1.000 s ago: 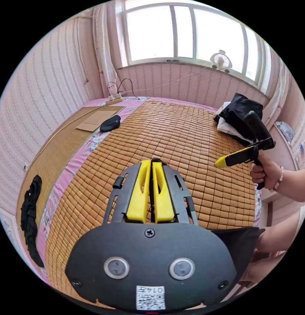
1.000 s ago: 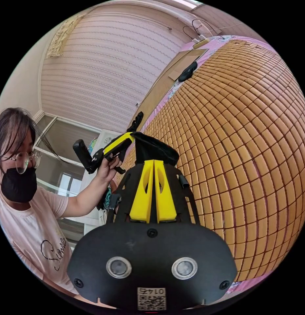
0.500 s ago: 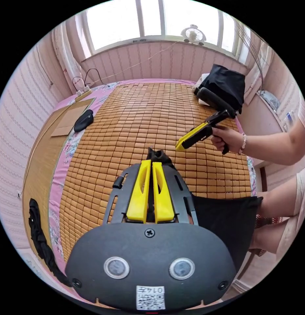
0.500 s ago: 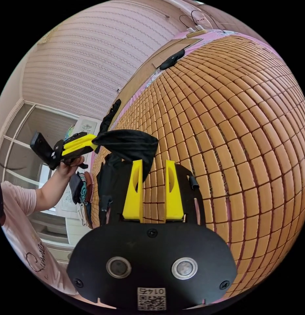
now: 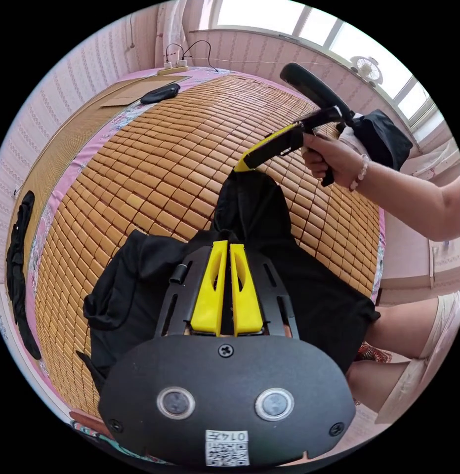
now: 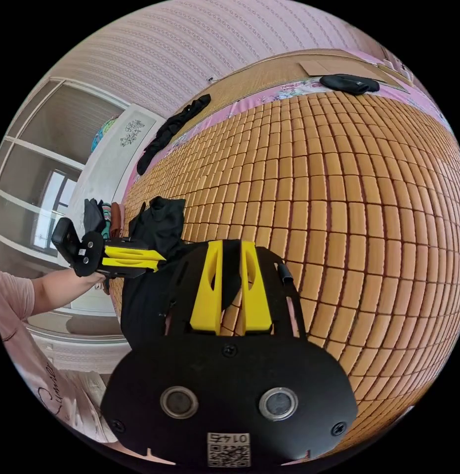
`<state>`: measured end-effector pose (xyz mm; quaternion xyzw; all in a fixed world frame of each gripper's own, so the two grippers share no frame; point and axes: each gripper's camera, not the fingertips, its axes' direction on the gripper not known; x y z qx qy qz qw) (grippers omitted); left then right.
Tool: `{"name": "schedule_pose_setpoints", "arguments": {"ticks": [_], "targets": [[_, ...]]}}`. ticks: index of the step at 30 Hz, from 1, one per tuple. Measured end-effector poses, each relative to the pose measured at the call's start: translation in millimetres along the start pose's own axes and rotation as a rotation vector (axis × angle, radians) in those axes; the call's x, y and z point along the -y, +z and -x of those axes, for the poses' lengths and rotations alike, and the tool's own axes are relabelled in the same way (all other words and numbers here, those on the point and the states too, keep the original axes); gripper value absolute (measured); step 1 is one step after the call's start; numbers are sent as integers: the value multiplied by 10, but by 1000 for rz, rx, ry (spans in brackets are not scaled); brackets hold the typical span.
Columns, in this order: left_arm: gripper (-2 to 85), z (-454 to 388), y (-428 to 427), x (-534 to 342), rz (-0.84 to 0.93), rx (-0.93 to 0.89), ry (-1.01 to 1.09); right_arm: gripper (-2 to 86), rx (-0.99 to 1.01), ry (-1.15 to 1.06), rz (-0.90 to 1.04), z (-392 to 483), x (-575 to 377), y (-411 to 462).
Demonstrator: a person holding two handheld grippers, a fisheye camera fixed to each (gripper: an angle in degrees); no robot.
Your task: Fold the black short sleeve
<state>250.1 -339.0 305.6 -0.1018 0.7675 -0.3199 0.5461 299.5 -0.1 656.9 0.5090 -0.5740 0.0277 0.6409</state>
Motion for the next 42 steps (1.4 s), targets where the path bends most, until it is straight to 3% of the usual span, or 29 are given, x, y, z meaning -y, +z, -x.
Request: {"name": "schedule_pose_setpoints", "arguments": {"ticks": [3,7,11,20,24,26,31,34,38,42], "targets": [[-10,76,-15,90,-27,11,-2,12,-148,8,93,232,0,199],[-10,218,-113,447,-83,72,57,3,-182,118,-61,311,-409,-209],[-10,275,-111,1036,-152,-24,86,1,-293,225,-252,399,-992,-693],[-5,-330,481,2220,-124,-174,231,0,-486,421,-310,567,-1659,-791],[13,-552,787,2387,-83,-26,203,1,-515,467,-293,561,-1811,-732],[26,-561,730,2341,-111,70,205,1,-502,493,-248,511,-1881,-686],[38,-39,131,1774,-189,66,98,5,-469,485,-223,447,-1960,-767],[45,349,-61,1205,-129,62,11,15,-474,474,-227,353,-1845,-897],[64,699,27,582,49,99,-80,78,-384,300,-236,158,-1268,-951],[79,840,66,409,55,145,-144,86,-380,191,-126,31,-744,-695]]}}
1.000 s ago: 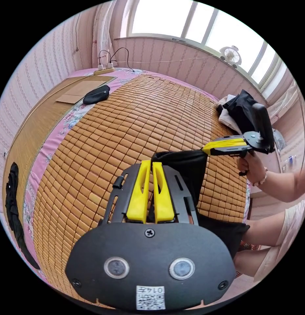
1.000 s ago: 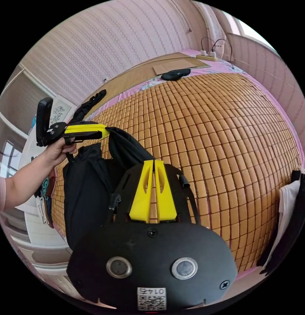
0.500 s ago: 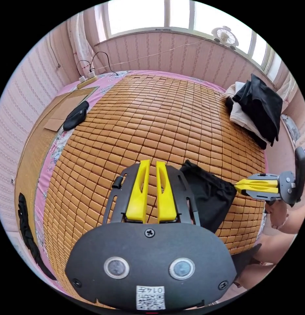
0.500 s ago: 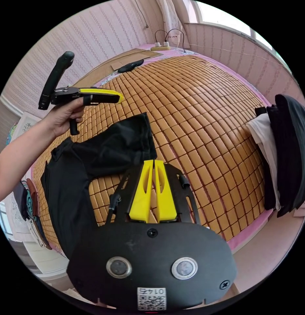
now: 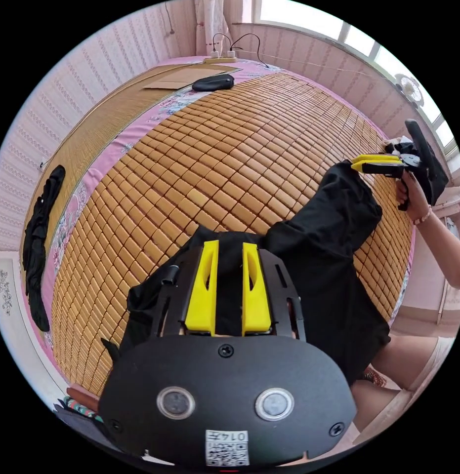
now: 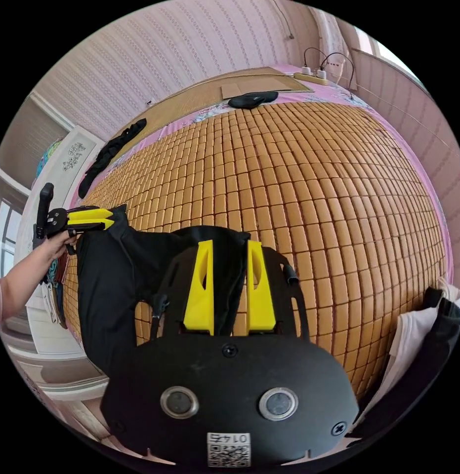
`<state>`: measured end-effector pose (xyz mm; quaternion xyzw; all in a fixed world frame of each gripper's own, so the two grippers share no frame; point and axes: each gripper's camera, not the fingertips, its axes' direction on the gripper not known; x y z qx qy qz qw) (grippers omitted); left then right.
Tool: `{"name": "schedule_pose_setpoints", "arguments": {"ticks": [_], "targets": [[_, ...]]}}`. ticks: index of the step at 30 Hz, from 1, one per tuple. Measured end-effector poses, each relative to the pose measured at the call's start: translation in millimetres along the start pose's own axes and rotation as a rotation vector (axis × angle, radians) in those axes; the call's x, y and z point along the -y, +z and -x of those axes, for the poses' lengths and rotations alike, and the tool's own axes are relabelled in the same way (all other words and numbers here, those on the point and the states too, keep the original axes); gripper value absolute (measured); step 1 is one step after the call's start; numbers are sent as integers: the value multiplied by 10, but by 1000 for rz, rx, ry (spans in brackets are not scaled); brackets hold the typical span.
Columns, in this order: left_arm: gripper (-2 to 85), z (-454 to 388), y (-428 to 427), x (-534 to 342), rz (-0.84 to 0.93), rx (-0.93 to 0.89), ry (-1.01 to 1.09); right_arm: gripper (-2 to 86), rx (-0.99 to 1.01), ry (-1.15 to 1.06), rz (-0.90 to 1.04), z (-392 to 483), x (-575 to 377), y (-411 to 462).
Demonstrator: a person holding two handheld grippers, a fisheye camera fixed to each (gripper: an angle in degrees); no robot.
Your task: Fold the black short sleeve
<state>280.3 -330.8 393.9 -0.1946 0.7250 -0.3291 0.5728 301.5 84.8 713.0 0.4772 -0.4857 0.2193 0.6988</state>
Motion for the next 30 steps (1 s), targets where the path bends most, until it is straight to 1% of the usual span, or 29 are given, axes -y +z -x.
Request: {"name": "schedule_pose_setpoints", "arguments": {"ticks": [2,3,4,6,7,8,10,11,15,17,19,21,22,23,24,26,27,30], "targets": [[85,80,75,39,-10,-51,-55,44,-65,-19,91,-3,133,277],[84,75,119,63,4,-62,-47,33,-51,-25,72,-23,139,259],[79,49,232,112,48,-55,-19,11,-51,13,58,-107,149,227],[48,48,217,131,8,-18,-3,2,-8,43,64,-220,153,205],[5,75,191,173,27,-1,-3,0,-7,52,52,-262,142,185],[-1,116,140,210,33,-4,-23,-2,-28,50,48,-279,137,172],[-5,183,7,213,-37,-28,-52,-3,-47,48,26,-289,139,150],[-6,239,-49,219,-58,-32,-83,-3,-43,54,20,-307,148,155],[7,417,-33,238,-41,-97,-195,-1,-41,97,39,-387,189,270],[38,514,-87,231,-50,-158,-243,6,-51,111,37,-418,201,295],[55,554,-199,256,-16,-167,-244,15,-58,118,28,-447,182,280],[63,479,-463,263,-18,-36,-171,27,-73,131,6,-489,123,214],[70,413,-676,239,-45,70,-137,32,-88,139,-10,-519,58,155],[81,400,-895,190,-91,103,-145,25,-113,155,-15,-552,-26,106],[84,414,-998,163,-113,89,-159,22,-121,161,-13,-567,-75,90],[88,415,-1326,64,-173,-37,-189,15,-128,202,0,-616,-320,32],[88,381,-1388,43,-184,-60,-190,14,-114,211,-2,-617,-389,13],[78,3,-1516,-30,-201,-160,-142,6,27,197,-14,-492,-686,-29]]}}
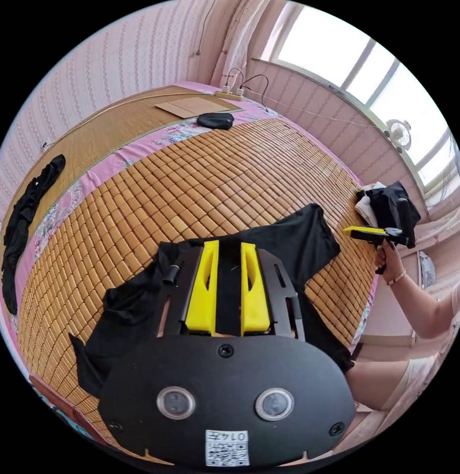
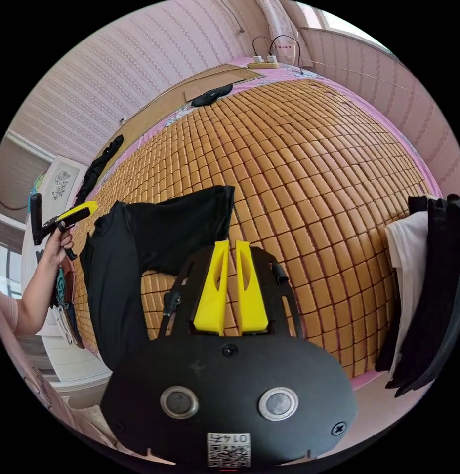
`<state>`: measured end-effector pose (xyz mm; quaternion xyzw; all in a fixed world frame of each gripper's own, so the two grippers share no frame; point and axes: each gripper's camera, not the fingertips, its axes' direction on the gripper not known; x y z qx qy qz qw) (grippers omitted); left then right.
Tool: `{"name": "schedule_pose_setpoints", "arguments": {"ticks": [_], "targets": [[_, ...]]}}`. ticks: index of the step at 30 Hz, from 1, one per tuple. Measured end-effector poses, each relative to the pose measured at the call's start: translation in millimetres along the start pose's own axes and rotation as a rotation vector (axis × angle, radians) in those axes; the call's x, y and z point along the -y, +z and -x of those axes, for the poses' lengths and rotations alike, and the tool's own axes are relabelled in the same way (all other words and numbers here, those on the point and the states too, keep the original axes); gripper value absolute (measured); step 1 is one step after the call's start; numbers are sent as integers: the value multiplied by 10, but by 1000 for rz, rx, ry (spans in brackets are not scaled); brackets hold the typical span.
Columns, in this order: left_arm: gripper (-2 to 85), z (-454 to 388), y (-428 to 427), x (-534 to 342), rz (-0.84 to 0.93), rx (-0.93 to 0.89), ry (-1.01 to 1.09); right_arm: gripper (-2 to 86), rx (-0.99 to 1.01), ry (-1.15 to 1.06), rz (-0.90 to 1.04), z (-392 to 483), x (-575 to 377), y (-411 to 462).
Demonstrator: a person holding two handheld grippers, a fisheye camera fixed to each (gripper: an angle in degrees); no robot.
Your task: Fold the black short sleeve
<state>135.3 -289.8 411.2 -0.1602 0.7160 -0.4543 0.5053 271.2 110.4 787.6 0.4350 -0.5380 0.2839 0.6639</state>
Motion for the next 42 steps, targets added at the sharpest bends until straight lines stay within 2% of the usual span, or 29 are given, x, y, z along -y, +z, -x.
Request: {"name": "schedule_pose_setpoints", "arguments": {"ticks": [3,6,11,13,15,17,19,21,26,30,36,42], "targets": [[69,-506,198,-169,64,-133,7,0,128,-94,58,201,-154,174],[71,-1126,331,-358,96,-215,1,-2,23,-135,128,285,-169,453],[60,-1710,399,-548,154,-75,-10,-3,19,-90,137,75,-132,575],[48,-1792,283,-626,95,-4,21,-3,42,-68,130,-5,-152,614],[51,-1809,170,-657,74,-6,9,-3,80,-36,122,-87,-170,658],[62,-1723,-77,-618,94,-73,-55,-3,110,-7,80,-168,-226,622],[63,-1620,-421,-675,36,-101,-101,-3,134,-23,44,-178,-335,529],[61,-1516,-802,-809,-3,-71,-137,-2,165,-54,79,-162,-500,515],[58,-1220,-1699,-1583,38,7,-239,-2,167,-108,360,-23,-1285,789],[60,-919,-2068,-2186,101,69,-405,-2,206,-144,463,242,-1702,957],[56,-300,-2736,-2888,29,138,-579,-1,245,-299,464,1185,-1699,1431],[44,506,-3489,-3256,-166,134,-663,3,364,-572,334,2807,-1124,2231]]}}
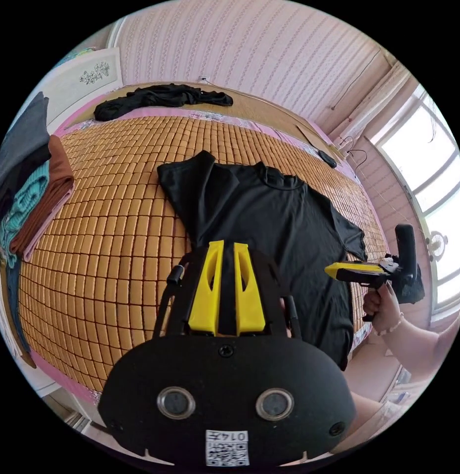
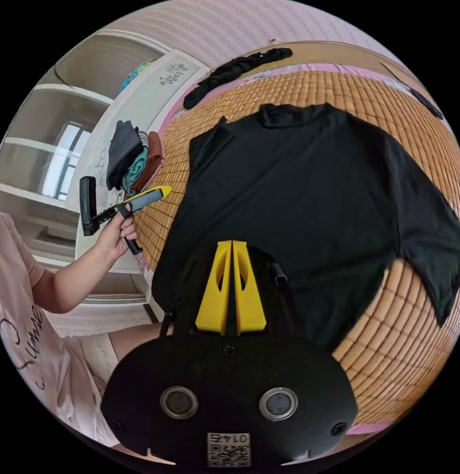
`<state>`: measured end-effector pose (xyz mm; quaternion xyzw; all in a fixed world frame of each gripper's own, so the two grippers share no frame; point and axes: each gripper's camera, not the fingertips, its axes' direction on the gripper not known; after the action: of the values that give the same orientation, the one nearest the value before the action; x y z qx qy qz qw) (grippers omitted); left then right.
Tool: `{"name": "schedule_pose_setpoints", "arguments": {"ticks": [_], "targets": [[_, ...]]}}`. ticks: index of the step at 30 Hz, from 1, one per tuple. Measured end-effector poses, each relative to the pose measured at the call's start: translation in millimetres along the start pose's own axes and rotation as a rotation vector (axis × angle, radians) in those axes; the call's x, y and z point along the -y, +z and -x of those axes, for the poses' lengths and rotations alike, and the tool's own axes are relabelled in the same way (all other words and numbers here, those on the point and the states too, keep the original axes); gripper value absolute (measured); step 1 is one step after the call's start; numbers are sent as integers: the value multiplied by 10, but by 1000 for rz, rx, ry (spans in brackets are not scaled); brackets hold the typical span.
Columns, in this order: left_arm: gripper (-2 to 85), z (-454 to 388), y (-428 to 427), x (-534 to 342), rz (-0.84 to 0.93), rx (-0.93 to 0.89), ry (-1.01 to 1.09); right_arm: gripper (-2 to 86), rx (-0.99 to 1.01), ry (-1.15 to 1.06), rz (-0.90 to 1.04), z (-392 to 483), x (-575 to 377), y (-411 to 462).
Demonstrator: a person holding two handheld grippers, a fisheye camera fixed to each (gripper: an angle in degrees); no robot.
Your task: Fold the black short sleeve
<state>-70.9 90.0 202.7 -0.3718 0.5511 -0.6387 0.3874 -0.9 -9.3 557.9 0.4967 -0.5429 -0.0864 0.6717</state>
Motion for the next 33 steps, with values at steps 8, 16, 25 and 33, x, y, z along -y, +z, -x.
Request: {"name": "schedule_pose_setpoints", "arguments": {"ticks": [8,16,25,33], "targets": [[52,993,-364,741,-100,-108,-97,66,-61,-129,-5,656,2366,1124],[77,1750,-303,1369,-20,-112,-181,122,-227,-159,207,788,3293,2219],[-9,2021,-922,1281,-97,-73,-251,5,-284,-410,317,1403,3408,2838],[-10,2391,-1611,612,-149,-44,-456,0,-197,-682,358,2428,3417,3530]]}}
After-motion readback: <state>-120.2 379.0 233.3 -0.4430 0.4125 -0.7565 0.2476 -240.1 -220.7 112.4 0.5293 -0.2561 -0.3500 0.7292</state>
